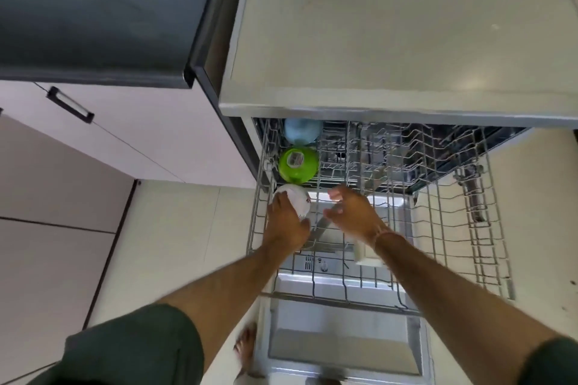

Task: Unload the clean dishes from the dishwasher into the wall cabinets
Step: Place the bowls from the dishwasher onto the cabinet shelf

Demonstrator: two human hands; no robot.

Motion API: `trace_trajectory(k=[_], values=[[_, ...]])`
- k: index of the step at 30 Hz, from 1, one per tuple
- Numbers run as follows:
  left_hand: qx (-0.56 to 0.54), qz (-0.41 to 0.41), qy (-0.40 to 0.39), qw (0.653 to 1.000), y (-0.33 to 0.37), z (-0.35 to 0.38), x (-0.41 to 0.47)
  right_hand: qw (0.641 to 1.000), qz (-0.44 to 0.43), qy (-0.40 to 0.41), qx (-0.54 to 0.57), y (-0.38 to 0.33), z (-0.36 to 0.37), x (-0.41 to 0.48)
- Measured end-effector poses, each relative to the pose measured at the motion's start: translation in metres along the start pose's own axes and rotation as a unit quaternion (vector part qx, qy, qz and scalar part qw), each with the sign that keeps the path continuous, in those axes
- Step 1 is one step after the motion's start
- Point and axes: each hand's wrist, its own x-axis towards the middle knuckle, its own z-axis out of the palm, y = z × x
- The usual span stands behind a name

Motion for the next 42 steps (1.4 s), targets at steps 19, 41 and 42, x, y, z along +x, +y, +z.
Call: trace_trajectory(k=[19, 41, 42], values=[[0.248, 0.017, 0.004, 0.969, -0.015, 0.04, 0.047, 0.936, -0.13, 0.059, -0.321, -0.019, 0.037, 0.166], [0.065, 0.078, 0.084, 0.991, 0.006, -0.049, -0.048, 0.979, -0.089, 0.077, -0.168, -0.075, -0.033, 0.037], [0.059, 0.076, 0.086, 0.992, 0.005, -0.062, -0.06, 0.98, -0.089, 0.079, -0.159, -0.083, -0.036, 0.022]])
